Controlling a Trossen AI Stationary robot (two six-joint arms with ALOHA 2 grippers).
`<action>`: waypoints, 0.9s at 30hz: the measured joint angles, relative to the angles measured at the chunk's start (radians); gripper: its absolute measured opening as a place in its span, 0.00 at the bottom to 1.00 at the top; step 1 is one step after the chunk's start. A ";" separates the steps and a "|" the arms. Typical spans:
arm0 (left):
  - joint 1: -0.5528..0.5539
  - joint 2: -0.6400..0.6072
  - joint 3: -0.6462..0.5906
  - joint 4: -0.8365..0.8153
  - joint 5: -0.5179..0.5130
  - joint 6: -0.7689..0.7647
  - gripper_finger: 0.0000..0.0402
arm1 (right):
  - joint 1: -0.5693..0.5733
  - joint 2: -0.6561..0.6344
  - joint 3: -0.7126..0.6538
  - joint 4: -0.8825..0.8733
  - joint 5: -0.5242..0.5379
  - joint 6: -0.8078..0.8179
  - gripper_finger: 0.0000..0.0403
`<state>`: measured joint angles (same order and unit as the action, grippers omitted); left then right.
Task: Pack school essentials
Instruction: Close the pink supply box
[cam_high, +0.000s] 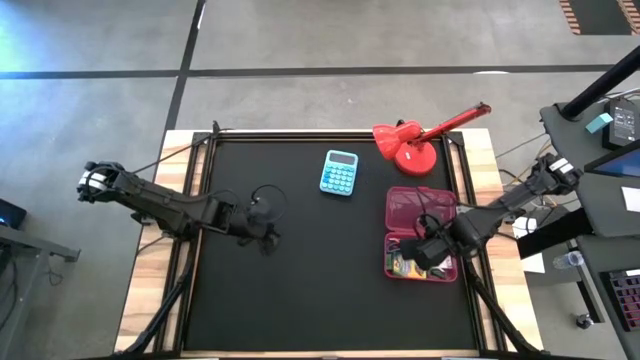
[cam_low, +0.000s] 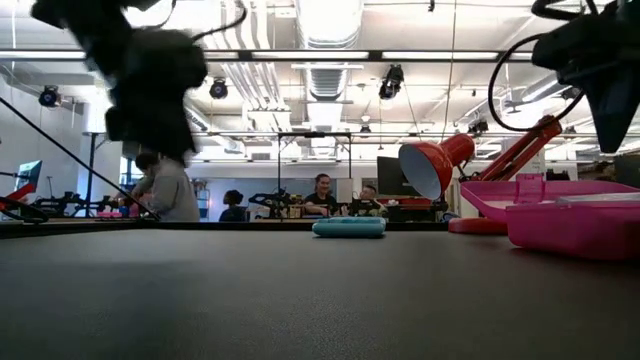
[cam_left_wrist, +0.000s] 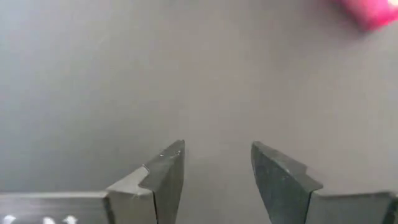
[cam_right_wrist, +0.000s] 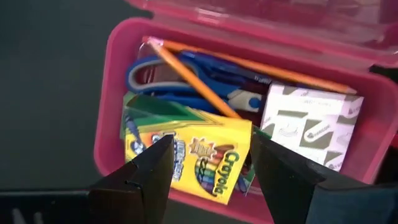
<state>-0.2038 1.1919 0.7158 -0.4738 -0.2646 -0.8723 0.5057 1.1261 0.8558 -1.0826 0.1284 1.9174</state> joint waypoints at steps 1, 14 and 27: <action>0.008 0.000 0.000 0.052 0.000 0.023 0.42 | -0.010 0.003 0.000 -0.011 -0.002 -0.012 0.50; 0.099 0.000 0.019 0.282 0.004 0.188 0.42 | -0.157 0.057 0.000 -0.228 -0.121 -0.211 0.50; 0.120 0.000 0.015 0.278 0.031 0.233 0.42 | -0.192 0.150 -0.020 -0.240 -0.081 -0.645 0.50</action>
<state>-0.0841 1.1919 0.7307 -0.1959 -0.2334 -0.6394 0.3133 1.2761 0.8361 -1.3221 0.0479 1.2729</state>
